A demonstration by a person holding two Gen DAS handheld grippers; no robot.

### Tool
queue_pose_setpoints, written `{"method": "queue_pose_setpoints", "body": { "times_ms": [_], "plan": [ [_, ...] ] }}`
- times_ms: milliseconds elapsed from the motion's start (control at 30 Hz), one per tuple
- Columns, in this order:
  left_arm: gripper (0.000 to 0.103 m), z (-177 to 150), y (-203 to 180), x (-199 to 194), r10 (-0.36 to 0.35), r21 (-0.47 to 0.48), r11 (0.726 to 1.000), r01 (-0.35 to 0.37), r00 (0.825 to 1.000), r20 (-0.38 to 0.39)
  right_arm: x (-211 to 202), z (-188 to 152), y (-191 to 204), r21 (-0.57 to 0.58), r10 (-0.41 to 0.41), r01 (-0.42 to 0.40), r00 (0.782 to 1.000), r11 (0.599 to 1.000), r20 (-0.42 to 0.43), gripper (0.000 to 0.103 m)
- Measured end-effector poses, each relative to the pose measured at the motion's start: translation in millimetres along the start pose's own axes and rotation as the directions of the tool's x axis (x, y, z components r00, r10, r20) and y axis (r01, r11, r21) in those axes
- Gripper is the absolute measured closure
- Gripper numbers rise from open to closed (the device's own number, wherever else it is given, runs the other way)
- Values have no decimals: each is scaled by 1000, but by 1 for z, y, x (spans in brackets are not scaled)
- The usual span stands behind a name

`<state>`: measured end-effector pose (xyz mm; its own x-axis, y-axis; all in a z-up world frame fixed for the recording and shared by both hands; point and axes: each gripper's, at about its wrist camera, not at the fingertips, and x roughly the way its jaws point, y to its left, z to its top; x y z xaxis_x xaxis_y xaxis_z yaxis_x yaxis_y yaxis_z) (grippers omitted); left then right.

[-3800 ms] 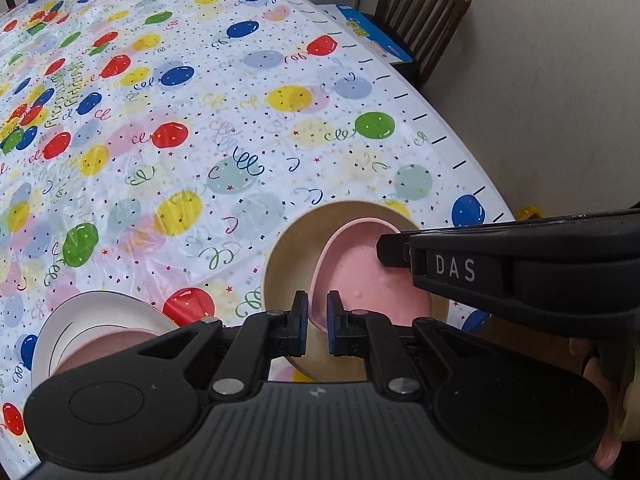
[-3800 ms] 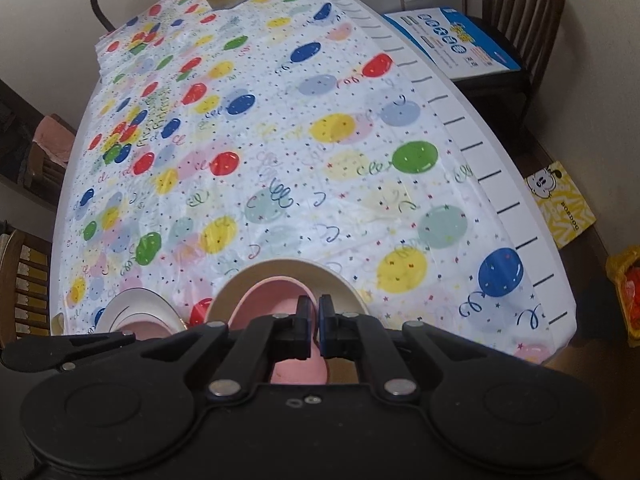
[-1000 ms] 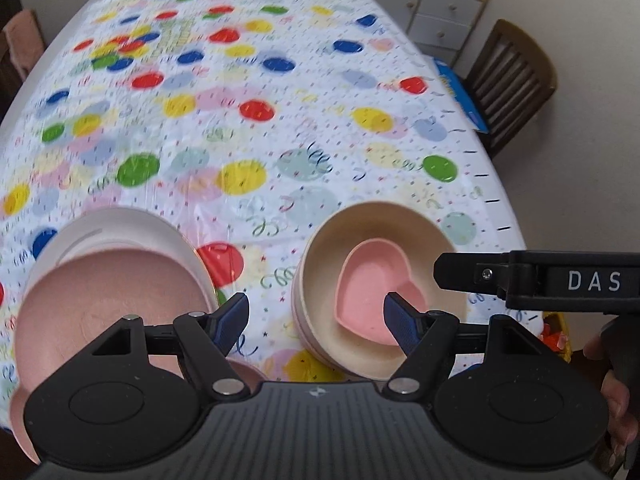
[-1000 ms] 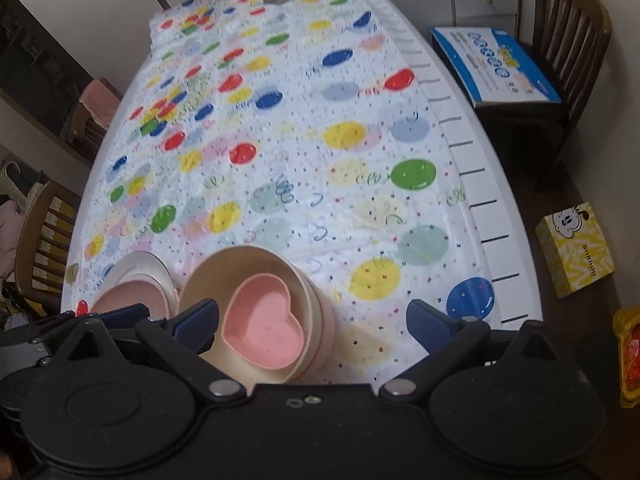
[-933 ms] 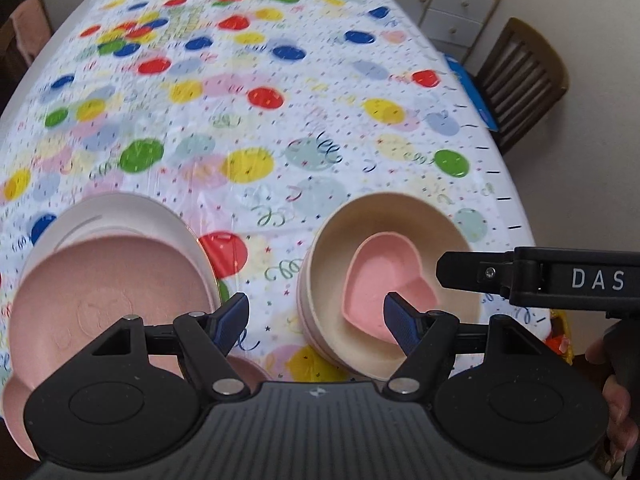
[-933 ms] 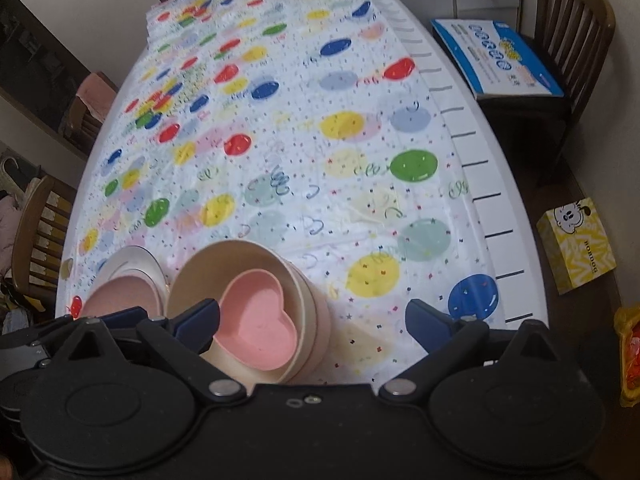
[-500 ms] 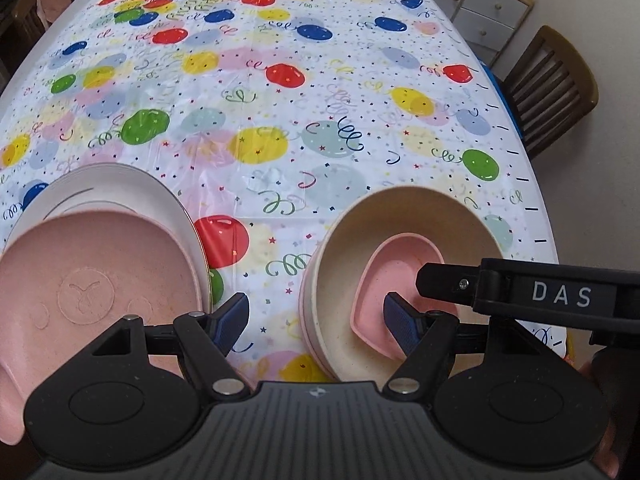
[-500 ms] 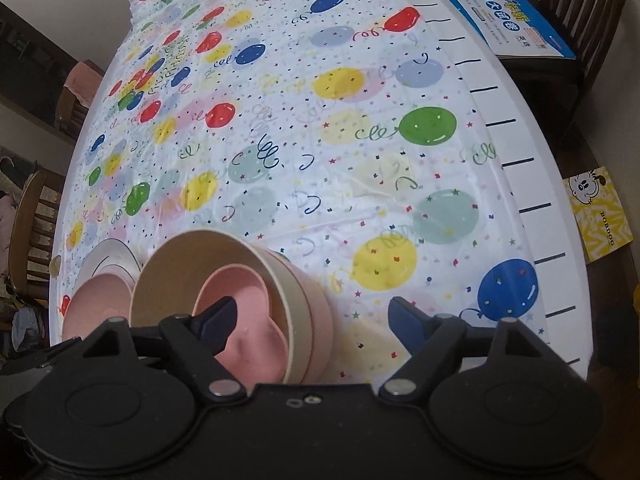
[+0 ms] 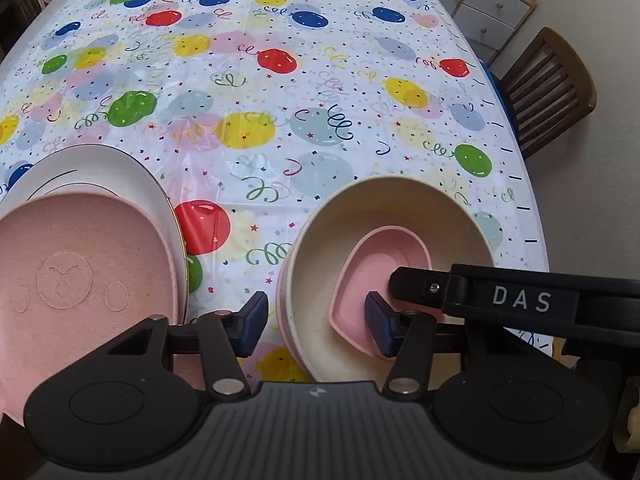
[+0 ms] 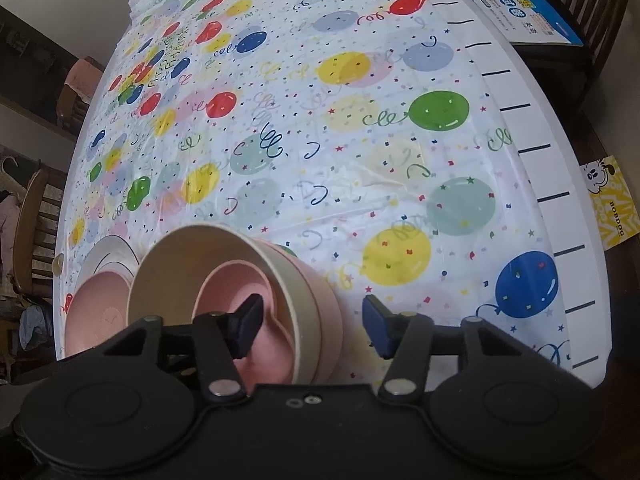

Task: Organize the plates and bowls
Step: 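Grasp the cream bowl rim holding the heart bowl with both grippers, then carry the nested bowls onto the pink bear plate stack with both grippers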

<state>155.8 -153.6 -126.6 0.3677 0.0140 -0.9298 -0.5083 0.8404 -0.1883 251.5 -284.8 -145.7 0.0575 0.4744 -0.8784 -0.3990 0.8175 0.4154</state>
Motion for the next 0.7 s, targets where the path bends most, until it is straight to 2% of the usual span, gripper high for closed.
{"method": "queue_pose_setpoints", "body": {
  "times_ms": [133, 300, 500, 700],
  "plan": [
    [55, 0, 0, 0, -3, -5, 1000, 3, 1000, -2, 1, 0, 0, 18, 26, -26, 1000, 1000, -12, 63],
    [57, -1, 0, -1, -4, -14, 1000, 4, 1000, -11, 0, 0, 0, 26, 18, -18, 1000, 999, -7, 68],
    [58, -1, -3, -10, -2, -3, 1000, 2, 1000, -1, -5, -2, 3, 16, -5, 5, 1000, 1000, 6, 70],
    [58, 4, -9, -37, 2, 2, 1000, -2, 1000, 30, -21, -1, 9, -4, -8, 8, 1000, 1000, 30, 70]
  ]
}}
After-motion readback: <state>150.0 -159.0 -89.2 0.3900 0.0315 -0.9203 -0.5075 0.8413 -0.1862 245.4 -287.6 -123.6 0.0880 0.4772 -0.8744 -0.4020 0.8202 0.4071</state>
